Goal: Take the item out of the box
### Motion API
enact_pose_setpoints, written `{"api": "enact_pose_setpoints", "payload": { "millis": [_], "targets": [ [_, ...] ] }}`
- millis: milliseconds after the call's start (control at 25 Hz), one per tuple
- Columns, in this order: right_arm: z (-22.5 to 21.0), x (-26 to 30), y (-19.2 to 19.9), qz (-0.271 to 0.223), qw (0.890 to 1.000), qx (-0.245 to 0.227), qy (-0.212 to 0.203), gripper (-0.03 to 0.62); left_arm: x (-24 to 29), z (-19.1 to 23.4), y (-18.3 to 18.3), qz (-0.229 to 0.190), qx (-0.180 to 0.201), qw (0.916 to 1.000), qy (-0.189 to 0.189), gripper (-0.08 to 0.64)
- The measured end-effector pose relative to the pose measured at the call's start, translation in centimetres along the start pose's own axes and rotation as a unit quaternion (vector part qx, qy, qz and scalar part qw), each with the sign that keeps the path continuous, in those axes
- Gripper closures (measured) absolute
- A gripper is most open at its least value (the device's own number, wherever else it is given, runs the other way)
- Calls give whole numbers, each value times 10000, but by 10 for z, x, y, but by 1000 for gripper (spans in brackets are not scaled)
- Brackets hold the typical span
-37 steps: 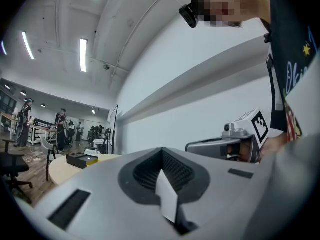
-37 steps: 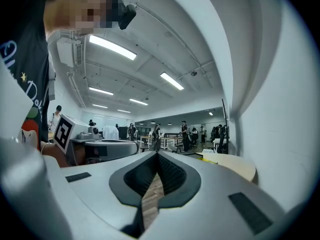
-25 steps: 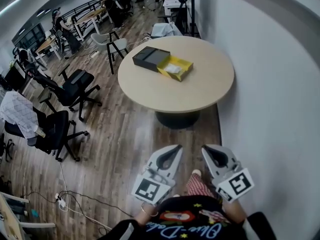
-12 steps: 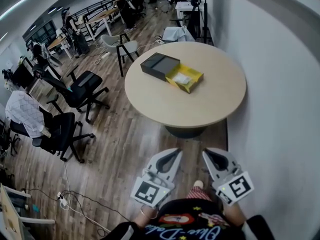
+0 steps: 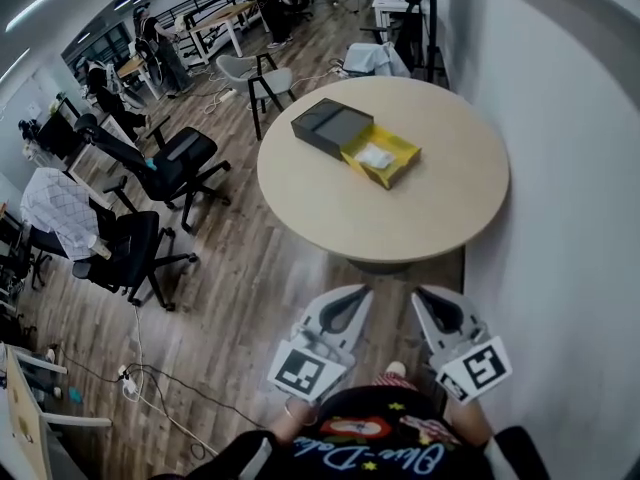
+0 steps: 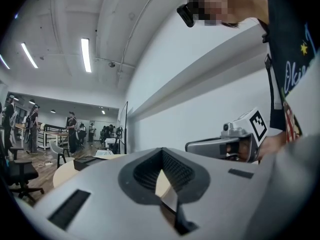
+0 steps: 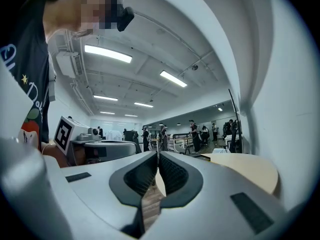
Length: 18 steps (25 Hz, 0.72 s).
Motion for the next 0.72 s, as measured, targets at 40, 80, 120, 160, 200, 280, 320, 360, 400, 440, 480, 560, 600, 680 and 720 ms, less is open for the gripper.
{"api": "enact_pose_setpoints", "payload": {
  "millis": [40,80,120,160,200,280,320,360,400,440,480,560,600,680,720],
  "targets": [
    [-6,-1,1,8,10000,-11,-23,595,6,-2,1,-5,6,10000,4,566],
    [-13,-2,2,17,10000,-2,-43,595,12,-4,1,-7,10,10000,8,566],
    [-19,-3,3,7,10000,19,-55,595,18,-6,2,-12,17,10000,10,566],
    [-25,-4,3,-21,10000,37,-61,595,24,-8,3,-19,25,10000,9,566],
    [-30,-5,4,-50,10000,44,-67,595,29,-10,3,-22,29,10000,1,566],
    [-39,-8,4,-70,9999,35,-99,595,38,-13,3,-15,31,10000,-32,566],
    [-43,-10,4,-69,9999,36,-121,595,43,-15,3,-13,33,10000,-54,566],
    [-48,-12,3,-73,9999,38,-143,595,47,-17,3,-20,39,10000,-76,566],
    [-53,-14,3,-81,9998,33,-166,595,52,-19,3,-33,53,9999,-97,566],
    [-58,-15,3,-93,9998,24,-187,595,56,-21,3,-43,69,9999,-118,566],
    [-63,-16,3,-110,9997,19,-203,595,60,-22,4,-42,80,9999,-139,566],
    [-71,-17,3,-130,9996,26,-231,595,66,-26,5,-23,78,9998,-171,566],
    [-75,-18,4,-127,9996,35,-251,595,67,-27,5,-10,69,9998,-177,566],
    [-80,-17,6,-149,9994,76,-292,595,71,-30,7,38,43,9998,-176,566],
    [-82,-15,7,-173,9993,99,-309,595,73,-29,8,64,41,9998,-173,566]
  ]
}}
Point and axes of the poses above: the fingertips, and each gripper's own axes: x forward along the fingers, z to its left, y out of its underside, the point moved 10 cm from there along -x, backward along the fingers, and after that the axes turned 15 degrees about -y, right-handed, at the moved point
